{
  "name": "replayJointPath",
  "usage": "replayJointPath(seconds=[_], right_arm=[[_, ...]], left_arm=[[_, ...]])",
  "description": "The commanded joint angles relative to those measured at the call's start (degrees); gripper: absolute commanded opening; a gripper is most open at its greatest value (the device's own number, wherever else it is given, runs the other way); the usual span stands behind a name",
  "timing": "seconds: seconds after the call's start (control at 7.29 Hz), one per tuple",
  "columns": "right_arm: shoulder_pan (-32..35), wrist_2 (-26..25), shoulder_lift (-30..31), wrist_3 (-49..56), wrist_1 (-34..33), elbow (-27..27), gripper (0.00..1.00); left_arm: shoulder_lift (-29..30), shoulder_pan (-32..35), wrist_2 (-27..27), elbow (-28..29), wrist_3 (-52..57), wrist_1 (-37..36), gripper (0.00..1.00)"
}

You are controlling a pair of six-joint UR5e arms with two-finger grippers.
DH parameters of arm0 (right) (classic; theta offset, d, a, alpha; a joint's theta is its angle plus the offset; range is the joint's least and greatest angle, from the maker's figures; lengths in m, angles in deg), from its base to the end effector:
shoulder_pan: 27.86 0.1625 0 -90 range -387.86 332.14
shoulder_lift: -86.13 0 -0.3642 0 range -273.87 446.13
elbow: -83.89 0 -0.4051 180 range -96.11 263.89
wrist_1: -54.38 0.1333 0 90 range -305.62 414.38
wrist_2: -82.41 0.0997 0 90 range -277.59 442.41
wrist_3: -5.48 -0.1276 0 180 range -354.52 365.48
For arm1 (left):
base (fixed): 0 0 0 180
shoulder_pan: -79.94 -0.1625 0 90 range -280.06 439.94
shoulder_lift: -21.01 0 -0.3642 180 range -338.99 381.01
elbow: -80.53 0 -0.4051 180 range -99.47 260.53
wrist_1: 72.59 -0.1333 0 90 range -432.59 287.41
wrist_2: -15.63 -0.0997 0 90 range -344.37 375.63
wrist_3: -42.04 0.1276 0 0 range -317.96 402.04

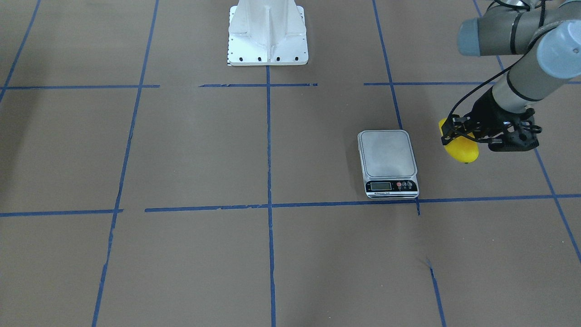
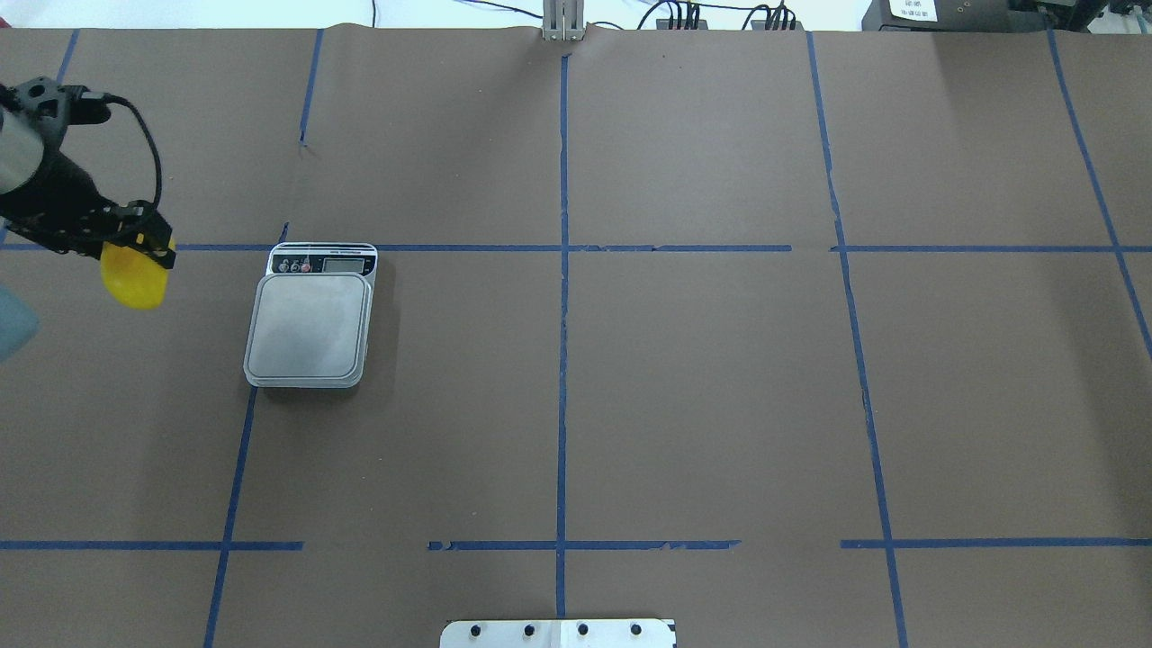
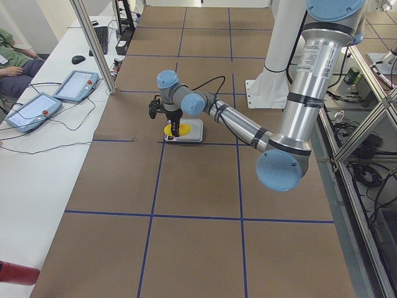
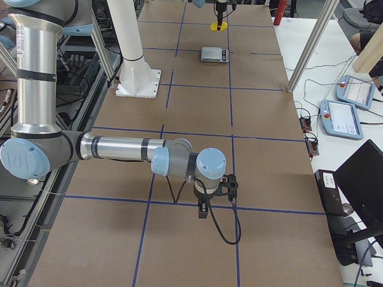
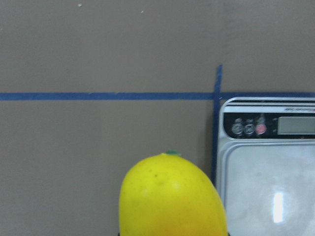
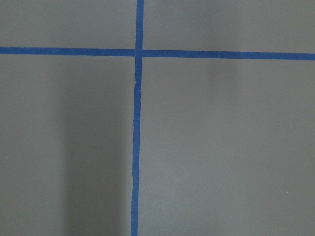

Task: Weigh mango
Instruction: 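Lift the mango with the left gripper and carry it over the scale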

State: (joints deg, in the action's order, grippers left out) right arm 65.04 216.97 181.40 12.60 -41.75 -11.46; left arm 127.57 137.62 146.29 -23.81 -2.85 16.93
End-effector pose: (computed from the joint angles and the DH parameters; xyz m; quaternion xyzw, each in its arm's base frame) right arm 0.0670 -0.4584 0.6255 -0.0156 -0.3814 -0.0140 0.9242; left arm 0.2711 -0.5224 0.3365 -0.0169 0.4155 -0.0085 0.9094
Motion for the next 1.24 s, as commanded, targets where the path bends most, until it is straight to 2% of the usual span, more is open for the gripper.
replayJointPath(seconds=[0.0, 0.27, 0.69, 0.82, 0.96, 1.1], right_arm=[[0.0, 0.0, 0.0, 0.0, 0.1, 0.0, 1.00], [0.0, 0.0, 0.0, 0.0, 0.0, 0.0, 1.00], [0.0, 0.0, 0.0, 0.0, 0.0, 0.0, 1.00], [0.0, 0.0, 0.0, 0.0, 0.0, 0.0, 1.00], [0.0, 0.0, 0.0, 0.0, 0.0, 0.0, 1.00], [0.0, 0.0, 0.0, 0.0, 0.0, 0.0, 1.00]], left_arm=[[3.5, -4.5, -0.1, 3.2, -3.9, 1.6, 0.00], [3.5, -7.7, -0.2, 7.8, -8.7, 10.4, 0.00], [3.6, -9.4, -0.3, 9.5, -10.0, 12.8, 0.00], [3.7, -9.8, -1.5, 10.5, -9.9, 13.3, 0.32], [3.7, -9.8, -1.8, 11.8, -10.0, 15.5, 0.77], [3.6, -9.8, -1.9, 11.8, -10.0, 16.5, 1.00]])
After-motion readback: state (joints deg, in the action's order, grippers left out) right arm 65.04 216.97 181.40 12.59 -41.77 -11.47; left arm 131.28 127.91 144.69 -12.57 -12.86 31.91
